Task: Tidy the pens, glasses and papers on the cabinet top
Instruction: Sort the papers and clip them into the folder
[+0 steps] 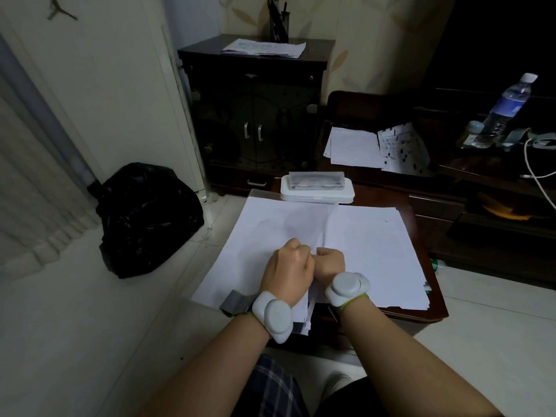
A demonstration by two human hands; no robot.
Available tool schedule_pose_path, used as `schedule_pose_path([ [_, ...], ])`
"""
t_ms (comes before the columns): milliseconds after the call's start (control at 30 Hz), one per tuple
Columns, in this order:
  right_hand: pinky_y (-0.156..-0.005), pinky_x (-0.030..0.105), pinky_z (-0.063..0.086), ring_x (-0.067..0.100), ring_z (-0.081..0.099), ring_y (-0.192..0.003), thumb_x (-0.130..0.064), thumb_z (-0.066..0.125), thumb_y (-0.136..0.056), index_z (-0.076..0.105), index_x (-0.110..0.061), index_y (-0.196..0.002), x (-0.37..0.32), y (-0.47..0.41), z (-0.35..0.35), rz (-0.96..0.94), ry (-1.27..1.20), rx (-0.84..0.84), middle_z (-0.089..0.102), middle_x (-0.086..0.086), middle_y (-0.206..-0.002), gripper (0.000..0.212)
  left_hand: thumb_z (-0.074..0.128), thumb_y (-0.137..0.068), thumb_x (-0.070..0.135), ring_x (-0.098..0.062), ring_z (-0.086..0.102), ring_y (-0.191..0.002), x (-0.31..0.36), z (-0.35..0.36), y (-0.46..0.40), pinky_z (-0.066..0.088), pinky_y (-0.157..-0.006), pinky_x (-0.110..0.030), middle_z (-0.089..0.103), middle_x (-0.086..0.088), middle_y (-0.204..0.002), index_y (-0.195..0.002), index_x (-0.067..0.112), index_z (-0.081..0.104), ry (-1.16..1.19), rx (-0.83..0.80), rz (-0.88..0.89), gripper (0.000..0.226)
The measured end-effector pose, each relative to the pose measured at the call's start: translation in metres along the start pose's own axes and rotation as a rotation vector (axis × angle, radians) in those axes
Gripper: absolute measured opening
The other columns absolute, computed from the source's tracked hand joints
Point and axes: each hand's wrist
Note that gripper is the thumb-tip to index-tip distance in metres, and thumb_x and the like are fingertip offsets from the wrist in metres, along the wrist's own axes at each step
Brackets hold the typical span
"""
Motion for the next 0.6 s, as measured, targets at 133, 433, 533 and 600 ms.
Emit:
schedule_pose_path([
  [133,-0.060,0.032,0.014,0.019,0.014,-0.076,0.005,0.054,-0.072,0.015,-0.027,-0.054,-0.001,0.001,0.006,0.034,-0.005,-0.009,0.013,-0.004,-0.061,0.054,0.048,-0.077,0.005,-0.034,0.045,-0.045,0.000,-0.003,0.002,0.043,-0.041,-0.033,0.043,-0.014,-0.060,-0.054,0.003,0.043,0.011,0.034,-0.015,0.024],
  [433,-0.061,0.035,0.022,0.024,0.021,-0.079,-0.008,0.061,-0.063,0.018,-0.025,-0.052,-0.002,0.008,0.015,0.082,-0.032,-0.046,0.019,-0.001,-0.063,0.047,0.049,-0.083,-0.002,-0.040,0.054,-0.058,0.004,-0.012,0.003,0.043,-0.051,-0.038,0.052,-0.025,-0.071,-0.059,0.001,0.044,-0.036,-0.018,-0.173,0.025],
  [533,-0.060,0.034,0.023,0.022,0.022,-0.080,-0.009,0.059,-0.063,0.019,-0.023,-0.050,0.001,0.010,0.014,0.088,-0.016,-0.031,0.020,0.000,-0.061,0.045,0.052,-0.082,-0.006,-0.041,0.057,-0.060,0.009,-0.017,0.000,0.035,-0.053,-0.033,0.055,-0.026,-0.073,-0.060,-0.002,0.049,-0.063,-0.019,-0.218,0.022],
  [600,-0.059,0.033,0.025,0.021,0.023,-0.077,-0.009,0.060,-0.069,0.023,-0.020,-0.050,0.004,0.010,0.014,0.080,0.015,0.001,0.025,0.004,-0.062,0.043,0.061,-0.070,-0.013,-0.039,0.055,-0.048,0.011,-0.019,-0.003,0.031,-0.046,-0.027,0.054,-0.023,-0.062,-0.053,-0.002,0.048,-0.103,-0.030,-0.234,0.024],
])
Point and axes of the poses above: each hand's wrist, its own y-axis away from the middle knuckle, its own z-axis out of the palm, x = y × z
